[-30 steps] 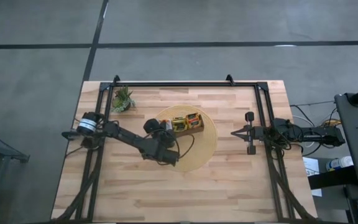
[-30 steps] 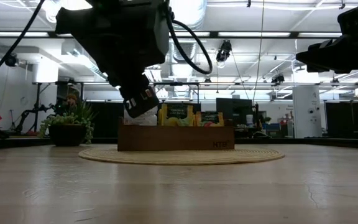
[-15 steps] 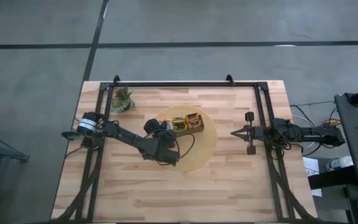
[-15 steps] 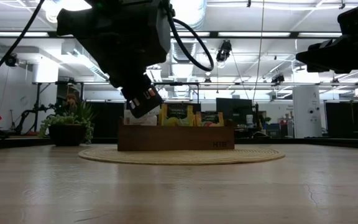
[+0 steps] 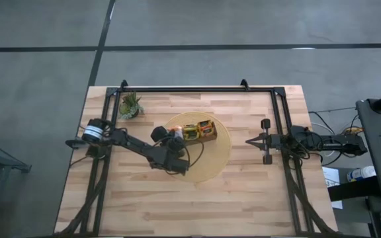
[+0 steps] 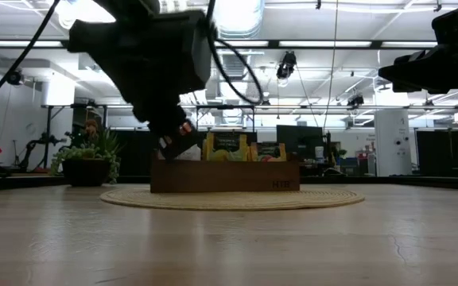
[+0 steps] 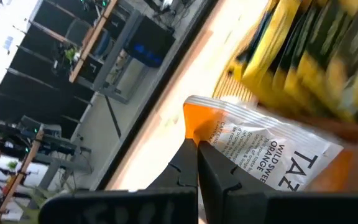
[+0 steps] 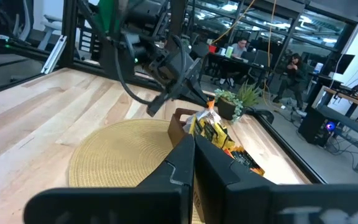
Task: Pick & Place Tea
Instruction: Put the white tea bag into the left section of the wooden organizer
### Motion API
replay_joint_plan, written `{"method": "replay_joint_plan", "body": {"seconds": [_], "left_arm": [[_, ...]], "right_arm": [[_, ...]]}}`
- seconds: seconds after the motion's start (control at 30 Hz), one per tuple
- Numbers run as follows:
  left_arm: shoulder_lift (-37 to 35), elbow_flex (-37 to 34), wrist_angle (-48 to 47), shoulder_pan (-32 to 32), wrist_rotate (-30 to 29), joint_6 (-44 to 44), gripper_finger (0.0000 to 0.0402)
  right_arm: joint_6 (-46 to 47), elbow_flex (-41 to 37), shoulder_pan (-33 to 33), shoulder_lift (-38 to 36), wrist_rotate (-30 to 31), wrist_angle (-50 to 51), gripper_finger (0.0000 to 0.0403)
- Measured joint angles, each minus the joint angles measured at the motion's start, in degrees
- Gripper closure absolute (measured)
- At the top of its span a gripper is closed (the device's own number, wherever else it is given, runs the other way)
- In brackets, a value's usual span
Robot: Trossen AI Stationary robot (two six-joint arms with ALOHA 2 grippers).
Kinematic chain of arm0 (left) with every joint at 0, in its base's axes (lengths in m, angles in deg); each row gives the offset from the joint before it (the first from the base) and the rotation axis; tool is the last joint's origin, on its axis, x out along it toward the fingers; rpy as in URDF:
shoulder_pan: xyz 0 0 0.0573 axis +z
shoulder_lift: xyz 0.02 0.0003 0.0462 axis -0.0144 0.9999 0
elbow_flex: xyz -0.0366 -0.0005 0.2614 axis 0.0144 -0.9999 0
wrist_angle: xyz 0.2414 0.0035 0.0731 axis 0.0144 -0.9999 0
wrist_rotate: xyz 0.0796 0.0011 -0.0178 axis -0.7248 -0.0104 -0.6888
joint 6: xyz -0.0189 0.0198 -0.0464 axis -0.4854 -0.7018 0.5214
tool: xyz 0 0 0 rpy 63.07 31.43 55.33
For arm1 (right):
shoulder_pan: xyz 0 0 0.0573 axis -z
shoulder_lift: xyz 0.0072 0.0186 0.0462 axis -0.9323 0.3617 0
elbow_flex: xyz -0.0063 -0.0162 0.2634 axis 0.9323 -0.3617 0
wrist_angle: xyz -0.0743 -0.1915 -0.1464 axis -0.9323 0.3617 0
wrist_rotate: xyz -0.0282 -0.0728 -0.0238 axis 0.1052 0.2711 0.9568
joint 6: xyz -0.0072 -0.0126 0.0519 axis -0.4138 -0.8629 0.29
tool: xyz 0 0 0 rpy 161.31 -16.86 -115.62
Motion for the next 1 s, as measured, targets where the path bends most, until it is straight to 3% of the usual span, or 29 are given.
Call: {"method": "replay_joint_plan", "body": {"seconds": [0.43, 0.6, 1.0], "left_arm": [[0.04, -2.13, 0.72, 0.71, 1.58, 0.54, 0.0401], [0.04, -1.12, 2.31, 0.77, 7.54, -2.51, 0.0396], [0.04, -1.13, 2.18, 0.8, 9.54, -9.91, 0.0322]], "right_arm": [[0.0, 0.01, 0.01, -0.02, 0.0, 0.0, 0.0394], [0.0, 0.0, 0.01, -0.02, 0.01, 0.0, 0.0394], [0.0, 0.0, -0.01, -0.02, 0.0, 0.02, 0.0394]]}}
